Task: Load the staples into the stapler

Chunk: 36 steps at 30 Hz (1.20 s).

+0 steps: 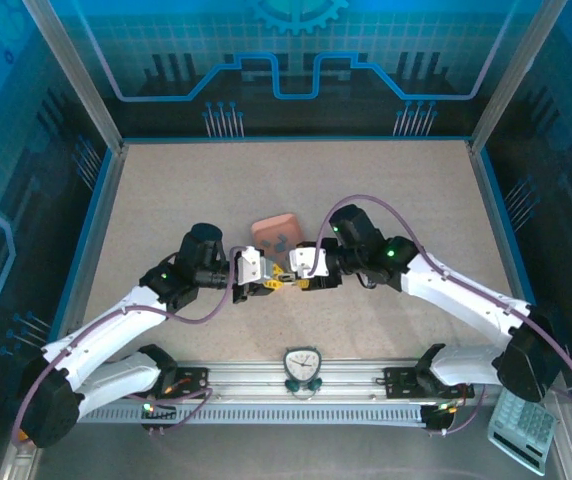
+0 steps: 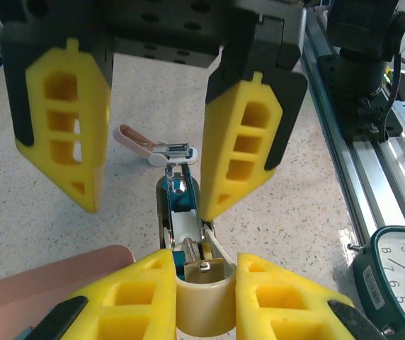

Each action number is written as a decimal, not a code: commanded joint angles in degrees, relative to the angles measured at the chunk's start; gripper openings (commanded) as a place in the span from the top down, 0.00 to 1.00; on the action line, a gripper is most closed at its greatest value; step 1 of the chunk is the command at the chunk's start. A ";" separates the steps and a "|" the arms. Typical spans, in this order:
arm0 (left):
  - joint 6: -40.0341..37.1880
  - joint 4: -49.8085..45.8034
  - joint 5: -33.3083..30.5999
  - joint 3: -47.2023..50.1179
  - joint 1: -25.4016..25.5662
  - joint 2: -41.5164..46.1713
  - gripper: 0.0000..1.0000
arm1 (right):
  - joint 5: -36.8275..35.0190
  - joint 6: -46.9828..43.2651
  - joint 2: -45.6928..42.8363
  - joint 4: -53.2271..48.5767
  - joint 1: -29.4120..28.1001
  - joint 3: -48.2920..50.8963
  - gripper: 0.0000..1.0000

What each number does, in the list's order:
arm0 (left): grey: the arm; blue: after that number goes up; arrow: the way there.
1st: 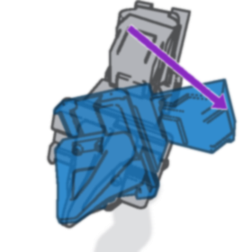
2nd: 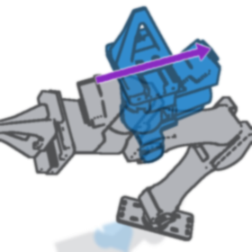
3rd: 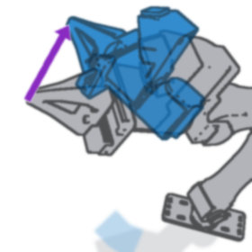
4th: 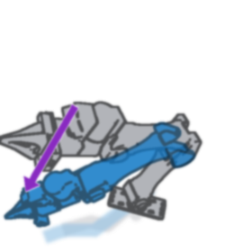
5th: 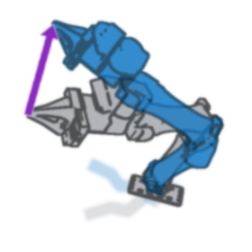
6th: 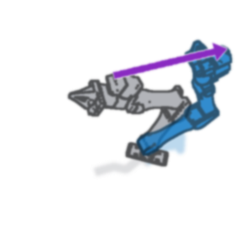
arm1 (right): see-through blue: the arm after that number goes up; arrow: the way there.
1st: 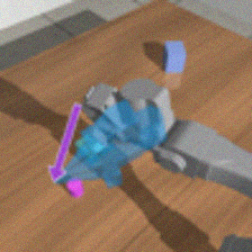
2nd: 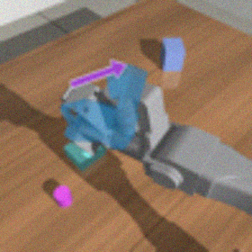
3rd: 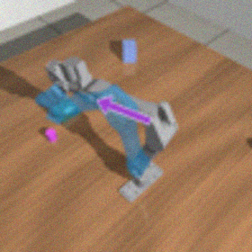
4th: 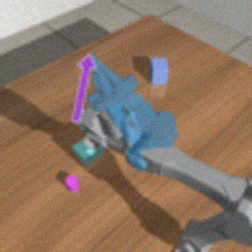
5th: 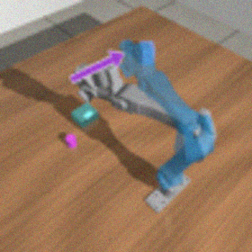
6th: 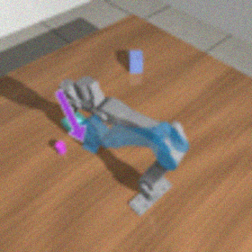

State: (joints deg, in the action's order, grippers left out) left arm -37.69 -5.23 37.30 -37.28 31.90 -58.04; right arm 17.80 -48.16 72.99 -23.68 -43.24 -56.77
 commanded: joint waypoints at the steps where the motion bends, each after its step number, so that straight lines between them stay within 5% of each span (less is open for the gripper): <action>1: -1.06 2.13 2.83 0.37 0.27 0.91 0.97 | 3.05 -1.49 1.48 -2.75 -1.18 -2.07 0.47; 16: -0.29 2.64 2.16 0.19 0.27 -0.04 0.98 | 7.69 0.31 3.70 -2.99 -1.30 -2.55 0.53; 30: 0.73 3.15 2.70 0.19 0.27 -0.10 0.97 | 11.26 5.05 4.80 2.37 -1.28 -1.06 0.69; 36: 4.02 5.32 -1.09 0.50 0.23 0.46 0.74 | 8.68 11.13 2.38 6.76 0.03 1.83 0.82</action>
State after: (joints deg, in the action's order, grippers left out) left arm -36.07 -3.95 36.82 -37.08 31.90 -58.13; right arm 26.57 -41.93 76.90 -20.60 -43.64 -56.80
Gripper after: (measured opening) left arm 0.241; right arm 0.208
